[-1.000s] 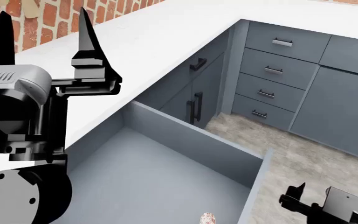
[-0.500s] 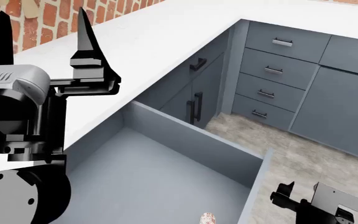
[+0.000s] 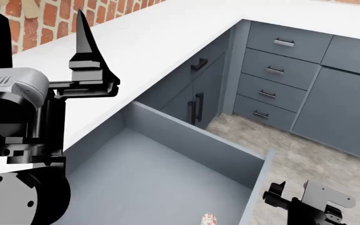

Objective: Close the right drawer.

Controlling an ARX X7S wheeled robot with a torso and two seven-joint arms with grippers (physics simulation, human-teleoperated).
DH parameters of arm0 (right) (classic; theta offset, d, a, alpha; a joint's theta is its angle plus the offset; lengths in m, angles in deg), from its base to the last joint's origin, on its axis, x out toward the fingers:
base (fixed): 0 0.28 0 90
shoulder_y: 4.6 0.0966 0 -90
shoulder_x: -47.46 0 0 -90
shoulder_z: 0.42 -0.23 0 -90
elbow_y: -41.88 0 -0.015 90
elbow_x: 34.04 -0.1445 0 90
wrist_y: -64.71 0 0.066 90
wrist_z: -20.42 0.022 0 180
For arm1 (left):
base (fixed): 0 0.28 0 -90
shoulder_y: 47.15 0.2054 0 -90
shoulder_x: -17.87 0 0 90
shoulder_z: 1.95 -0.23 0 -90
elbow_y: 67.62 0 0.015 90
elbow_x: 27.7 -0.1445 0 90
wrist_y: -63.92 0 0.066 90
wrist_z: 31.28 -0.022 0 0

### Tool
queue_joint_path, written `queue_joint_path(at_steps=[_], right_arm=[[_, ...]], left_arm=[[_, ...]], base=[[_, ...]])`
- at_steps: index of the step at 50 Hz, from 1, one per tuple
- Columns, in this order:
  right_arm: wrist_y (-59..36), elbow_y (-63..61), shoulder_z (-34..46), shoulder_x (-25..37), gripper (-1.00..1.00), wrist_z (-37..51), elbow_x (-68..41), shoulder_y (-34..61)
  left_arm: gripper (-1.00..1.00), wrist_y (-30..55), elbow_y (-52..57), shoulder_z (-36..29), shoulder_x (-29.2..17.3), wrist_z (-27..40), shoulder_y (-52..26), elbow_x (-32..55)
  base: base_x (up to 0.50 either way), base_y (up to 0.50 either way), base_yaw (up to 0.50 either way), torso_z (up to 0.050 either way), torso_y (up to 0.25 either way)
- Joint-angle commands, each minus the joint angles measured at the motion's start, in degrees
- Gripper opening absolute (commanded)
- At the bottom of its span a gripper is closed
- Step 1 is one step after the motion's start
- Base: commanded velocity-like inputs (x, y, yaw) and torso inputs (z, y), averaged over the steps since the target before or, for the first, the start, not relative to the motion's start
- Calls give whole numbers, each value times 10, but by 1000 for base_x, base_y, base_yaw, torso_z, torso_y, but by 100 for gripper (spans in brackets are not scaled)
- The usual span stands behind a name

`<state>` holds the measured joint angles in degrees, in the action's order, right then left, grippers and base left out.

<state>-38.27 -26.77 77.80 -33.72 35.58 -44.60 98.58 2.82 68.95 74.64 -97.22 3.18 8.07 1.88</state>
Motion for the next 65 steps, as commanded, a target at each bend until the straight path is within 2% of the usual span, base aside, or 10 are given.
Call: queue_joint_path(at_steps=[1,8,50,65], right_arm=[[10,27,6,0,100,-3,-3,11],[36,81,4,1,100,-8,-6,25],[63,189,56,-8,100,-17,14,94],[39,153,86,-21,100,-26,17,90]], left_arm=[[100,-1,1,-2,-2,1,1,0],[100,-1,0,-2,-4,3,2,1],[100,-8,2,0,-13,9,11,4],[100,-12,3,2,-15,12,15,7]], base=[[0,0,0,0,0],[0,0,0,0,0],[0,0,0,0,0],[0,0,0,0,0]])
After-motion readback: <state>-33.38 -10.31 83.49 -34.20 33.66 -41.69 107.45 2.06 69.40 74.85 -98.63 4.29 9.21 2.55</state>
